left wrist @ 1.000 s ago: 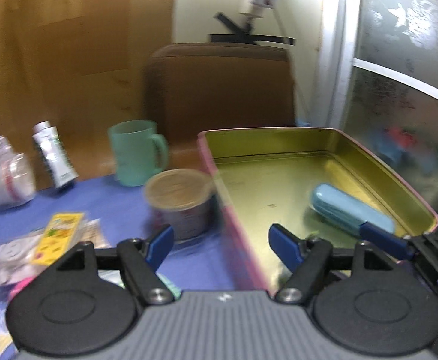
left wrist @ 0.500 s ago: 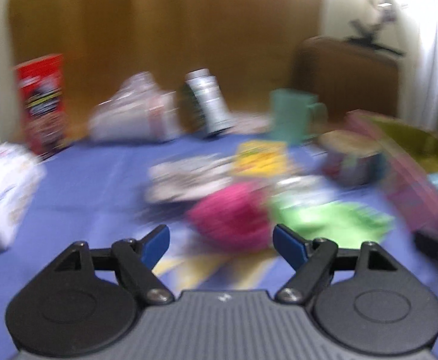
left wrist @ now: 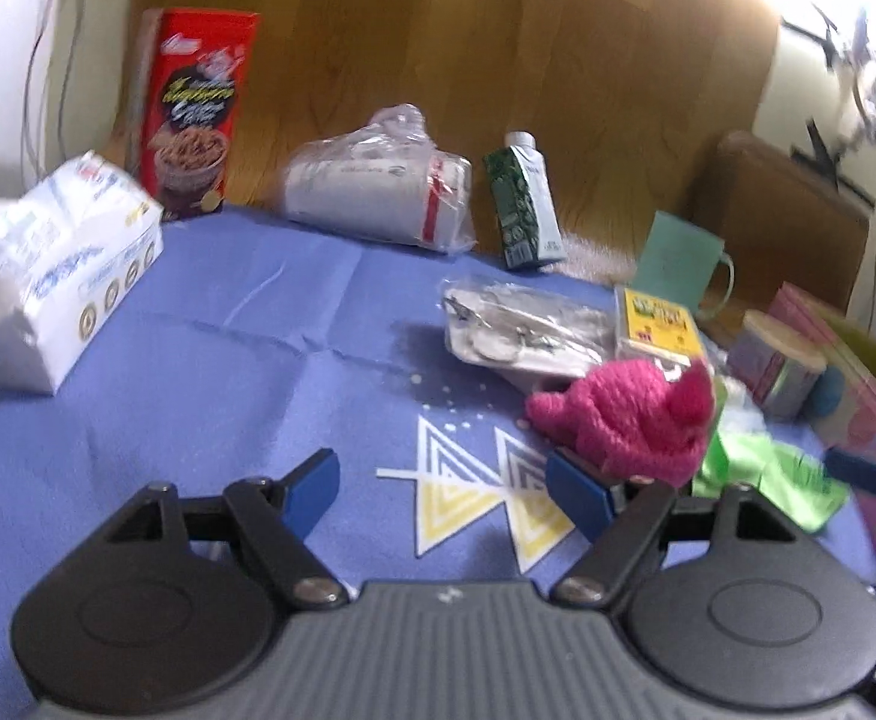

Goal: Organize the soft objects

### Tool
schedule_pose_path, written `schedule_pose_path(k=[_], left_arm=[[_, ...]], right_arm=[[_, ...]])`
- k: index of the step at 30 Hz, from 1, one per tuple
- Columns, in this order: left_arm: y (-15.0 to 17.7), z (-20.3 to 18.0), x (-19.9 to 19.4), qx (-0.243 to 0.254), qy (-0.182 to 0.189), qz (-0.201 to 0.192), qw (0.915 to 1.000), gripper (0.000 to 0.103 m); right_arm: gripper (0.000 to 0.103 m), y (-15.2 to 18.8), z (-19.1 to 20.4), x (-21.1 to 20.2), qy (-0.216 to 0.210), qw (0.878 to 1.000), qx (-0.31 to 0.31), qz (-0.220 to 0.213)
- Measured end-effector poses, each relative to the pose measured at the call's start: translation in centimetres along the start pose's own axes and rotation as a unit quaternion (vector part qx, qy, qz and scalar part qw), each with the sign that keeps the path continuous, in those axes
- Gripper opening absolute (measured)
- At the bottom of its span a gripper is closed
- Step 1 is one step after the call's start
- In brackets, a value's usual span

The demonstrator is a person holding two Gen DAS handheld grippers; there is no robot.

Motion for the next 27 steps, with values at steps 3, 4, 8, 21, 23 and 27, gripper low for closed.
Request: schedule_pose_path(k=[3,4,8,21,23,27], left_arm=[[-0.1,1.3,-0.4,-0.04,0.009,-0.007,0.9991,0.078],[-0.2,1.7,-0.3,-0.05,0.012,-0.009,0.9986,0.078],[-0.3,2.1,-0.4,-0.062,0.018,-0.013,0.9978,0.078],[-0.2,2.3,-0.3,-0.067,0.029,-0.008,0.9973,0.079],[-0.2,2.2,-0.3,-0.067,0.03,-0.007,0.9973,0.079],[-0.3,2.3,-0.3,-0.068,0.032,-0.008,0.9971,0.079]], right_arm=[[0.069,-0.3,1.4,1.1,0.0,0.999,-0.04,0.008],[0.067,-0.4,1.8,1.4,-0.003,0.999,-0.048,0.011],[0.055,-0.8,3.1,2.2,-0.021,0.998,-0.06,0.016],[0.058,0.5,-1.1,3.7,-0.005,0.996,0.036,0.077],[0.058,0.5,-1.6,3.3,-0.005,0.996,0.054,0.077],[0.059,0.1,0.2,2.2,-0.024,0.998,0.025,0.058]])
Point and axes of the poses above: each gripper's, at about its wrist camera, not at the fingertips, and x roughly the way its jaws point, z to its left, y to its underside, the point moved 5 cm from there along x, roughly the way its jaws point, and after that the axes turned 7 degrees about -y, right-handed, at the moved point
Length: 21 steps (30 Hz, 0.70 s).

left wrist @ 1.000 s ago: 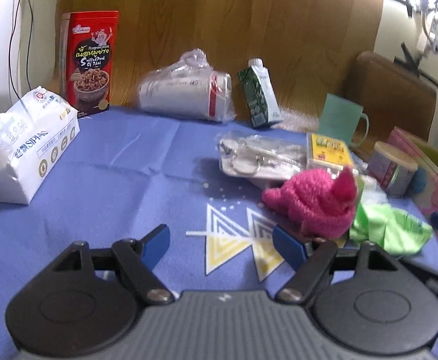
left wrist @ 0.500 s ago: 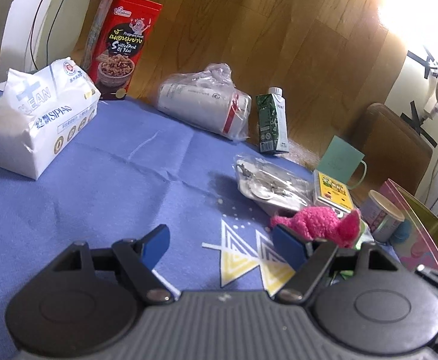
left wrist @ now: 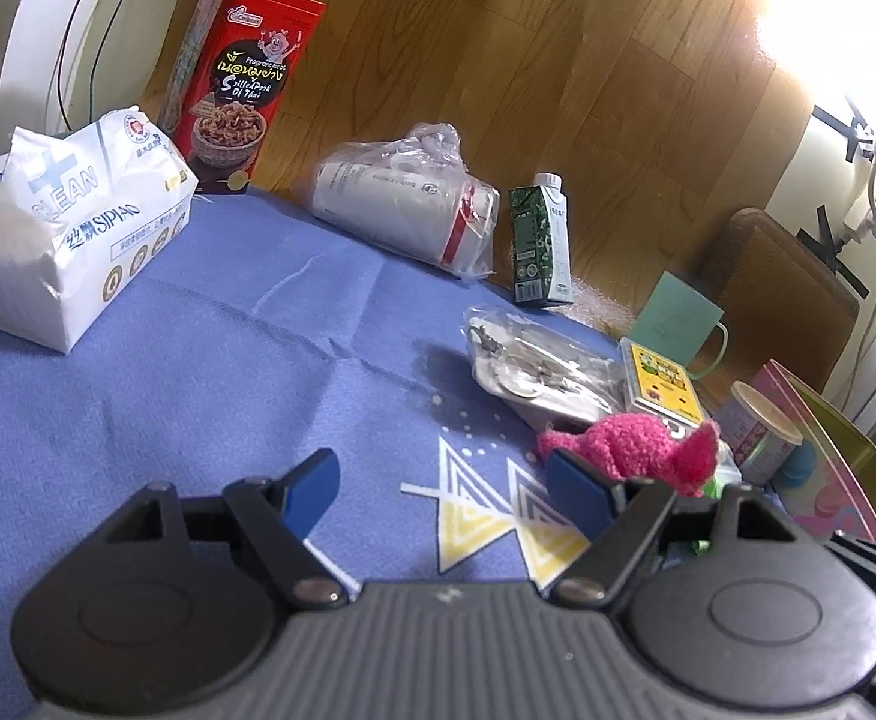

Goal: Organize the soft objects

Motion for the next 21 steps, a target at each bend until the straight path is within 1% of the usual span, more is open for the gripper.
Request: schedule_pose_path(k=[3,10,13,16,19,21], left_arm=[[0.0,0.0,-0.1,-0.001,0.0,-0.003,1.0,0.079],[-0.1,0.2,-0.6,-0.009,0.007,-0.018,0.9998,0.079],[-0.2,0.7,-0.8,-0.023,0.012,-0.023,0.9994,0.079],[-0.4,1.5,-0.9,-0.047,0.017,-0.024,0.9985,0.079],[-0.5,2.1,-0.6,-0.068,0.021,-0.016,0.9974,0.079],[-0.5,2.2,-0.4,-0.069,0.021,-0.011,0.9973,0.079]], right_arm=[[0.059,-0.4,1.2,0.2,-0.004,1.0,-0.024,-0.006],[0.061,-3.3,1.6,2.0,0.012,0.996,-0.079,-0.032],[0.061,-3.9,1.8,3.6,0.008,0.994,-0.105,-0.021],[0.063,-3.6,2.8,4.4,-0.013,0.993,-0.115,0.0],[0.063,-2.8,4.7,3.2,-0.033,0.987,-0.155,-0.007],[0.063,-2.0,5.8,2.0,-0.053,0.983,-0.174,-0.012]])
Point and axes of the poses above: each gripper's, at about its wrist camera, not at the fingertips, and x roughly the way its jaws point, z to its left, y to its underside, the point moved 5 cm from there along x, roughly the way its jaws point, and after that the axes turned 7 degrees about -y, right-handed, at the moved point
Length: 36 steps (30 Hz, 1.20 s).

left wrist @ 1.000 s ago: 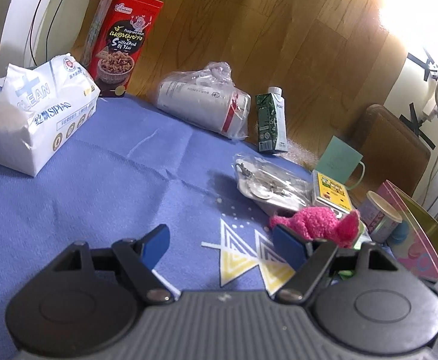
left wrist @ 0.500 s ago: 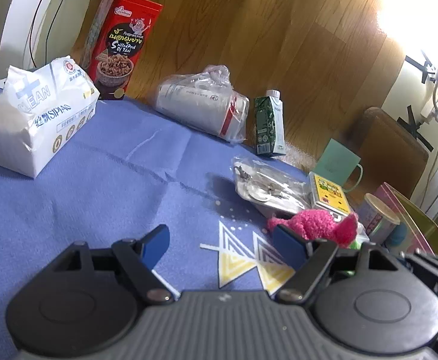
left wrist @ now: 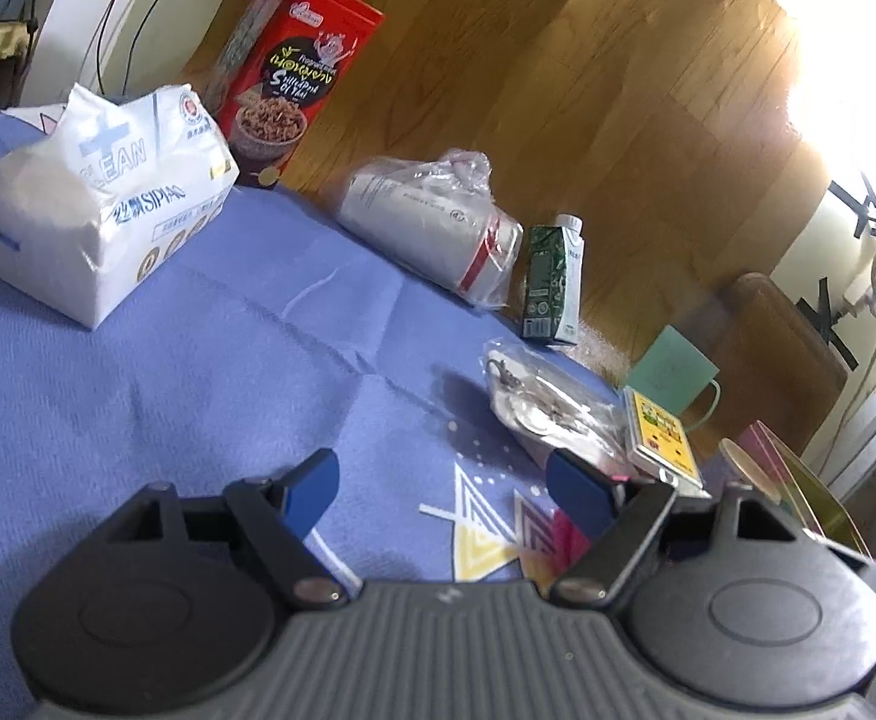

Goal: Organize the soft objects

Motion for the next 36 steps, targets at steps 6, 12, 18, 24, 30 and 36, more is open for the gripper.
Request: schedule_pose_path(k=[6,12,18,24,30,36], left_arm=[[0.1,-0.2,0.0,0.006,0.002,0.0,1.0,0.079],[0.2,-0.4,0.0,0.009,0.005,0.004,0.9999,0.079],[0.2,-1.4,-1.0,0.025,0.07,0.006,0.9972,0.088],[0.4,-4.5,-0.5,0.057,0.104,0.032,0.9924,0.088],[1.6,-6.9,2.4,0.102,0.094,0.077,0.9874,0.051],[1.7,-7.6,-0.7,0.096,0.109,0.062,0.9875,0.049]], right_arm=[[0.063,0.3,0.8,-2.4,-0.026,0.999,0.01,-0.016],[0.069,0.9,-0.4,-2.9,-0.013,0.999,0.051,-0.015],[0.069,1.9,-1.4,-2.2,-0.011,0.996,0.083,0.005],[0.069,2.0,-1.7,-0.6,-0.019,0.995,0.099,0.016],[0.067,1.6,-3.0,1.2,-0.016,0.993,0.117,0.023],[0.046,1.1,-2.9,0.4,-0.021,0.99,0.14,0.005]])
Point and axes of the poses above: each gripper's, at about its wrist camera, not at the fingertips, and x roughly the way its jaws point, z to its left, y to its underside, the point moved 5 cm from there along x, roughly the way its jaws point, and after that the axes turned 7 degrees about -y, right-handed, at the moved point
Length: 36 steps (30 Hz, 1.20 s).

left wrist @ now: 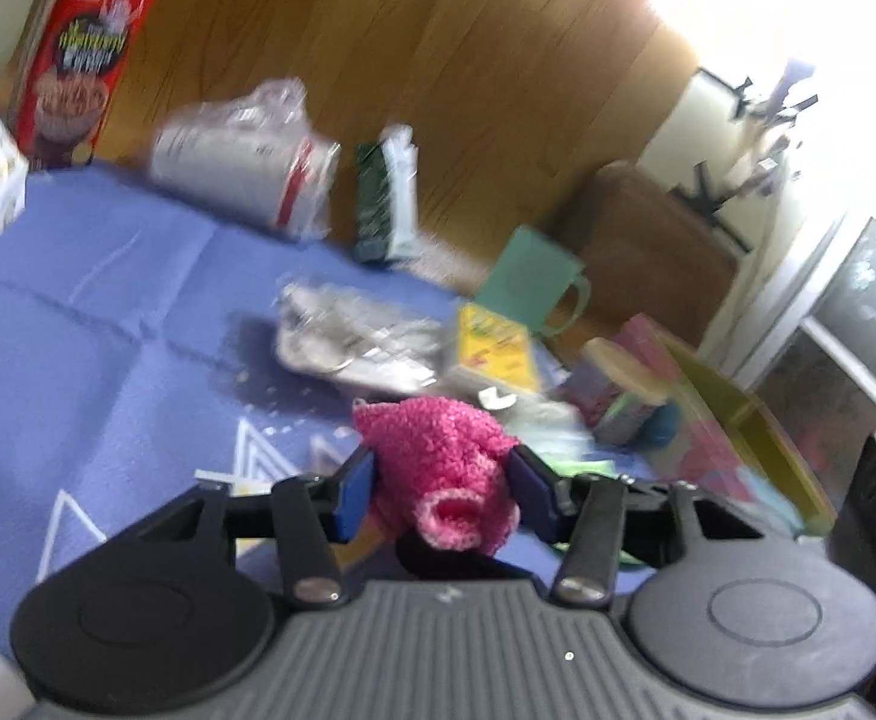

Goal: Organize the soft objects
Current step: 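Carry the pink sock into the pink tin and open both tools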

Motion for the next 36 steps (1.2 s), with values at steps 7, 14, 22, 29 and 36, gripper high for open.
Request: schedule_pose_path(k=[7,14,22,29,36], left_arm=[[-1.1,-8.1,-1.8,0.076,0.058,-0.044,0.9945,0.047],[-0.2,-18.0,3.5,0.139,0.141,-0.006,0.9803,0.047],[2.9,-27.3,10.5,0.178,0.198,0.062,0.962,0.048],[5.2,-29.6,13.7,0.194,0.171,0.101,0.9607,0.052],[2.1,-24.3,8.8,0.162,0.146,0.042,0.975,0.058]], right_arm=[[0.047,0.7,0.3,-7.7,0.076,0.991,-0.033,-0.109],[0.047,3.1,-5.6,-14.8,0.181,0.973,0.023,-0.138],[0.047,7.1,-13.4,-20.6,0.272,0.948,0.107,-0.127],[0.067,10.7,-16.9,-22.2,0.328,0.927,0.147,-0.111],[0.067,10.5,-15.7,-23.0,0.328,0.922,0.134,-0.153]])
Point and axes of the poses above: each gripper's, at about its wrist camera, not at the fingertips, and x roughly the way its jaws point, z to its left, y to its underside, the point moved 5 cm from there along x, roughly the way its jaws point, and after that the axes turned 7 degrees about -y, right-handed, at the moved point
